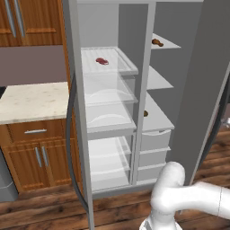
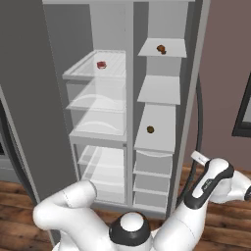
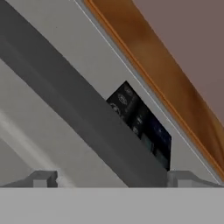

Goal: There's a chicken drumstick in the fridge that needs to be moved to the freezer for freezing. Pick up the chicken drumstick from the fridge, place it on any shelf in the freezer, and close the fridge and freezer doors when done.

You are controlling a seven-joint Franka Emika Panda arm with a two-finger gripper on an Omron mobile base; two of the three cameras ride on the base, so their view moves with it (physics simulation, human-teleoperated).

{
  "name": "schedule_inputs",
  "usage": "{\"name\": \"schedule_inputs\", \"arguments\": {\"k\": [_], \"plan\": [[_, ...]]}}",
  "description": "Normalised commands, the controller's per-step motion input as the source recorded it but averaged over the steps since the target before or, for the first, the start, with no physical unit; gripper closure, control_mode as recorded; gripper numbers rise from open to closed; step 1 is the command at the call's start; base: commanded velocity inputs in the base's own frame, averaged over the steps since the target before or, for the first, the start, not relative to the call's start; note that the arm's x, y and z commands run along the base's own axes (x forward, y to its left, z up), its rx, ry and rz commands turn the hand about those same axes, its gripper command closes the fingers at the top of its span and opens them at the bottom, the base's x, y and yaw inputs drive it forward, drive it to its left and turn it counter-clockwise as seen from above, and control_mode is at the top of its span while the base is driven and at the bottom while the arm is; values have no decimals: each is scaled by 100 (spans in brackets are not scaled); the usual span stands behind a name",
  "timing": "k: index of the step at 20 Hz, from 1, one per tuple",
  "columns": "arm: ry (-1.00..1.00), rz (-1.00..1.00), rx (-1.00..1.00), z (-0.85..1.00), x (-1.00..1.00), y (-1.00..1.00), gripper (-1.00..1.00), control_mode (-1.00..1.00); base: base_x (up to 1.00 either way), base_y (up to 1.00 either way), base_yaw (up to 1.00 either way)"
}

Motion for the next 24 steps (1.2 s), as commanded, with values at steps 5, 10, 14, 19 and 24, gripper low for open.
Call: {"name": "schedule_inputs", "arguments": {"k": [5, 10, 14, 19, 24], "plan": [[0, 14, 16, -21, 60, -8, -100, -100, 0, 0, 0], [0, 15, 15, -26, 47, 13, -100, -100, 0, 0, 0], [0, 10, 10, -30, 8, 66, -100, -100, 0, 0, 0], [-1, 4, 1, -34, 0, 100, -100, -100, 0, 0, 0], [-5, 0, 0, -47, 0, 100, -100, -100, 0, 0, 0]]}}
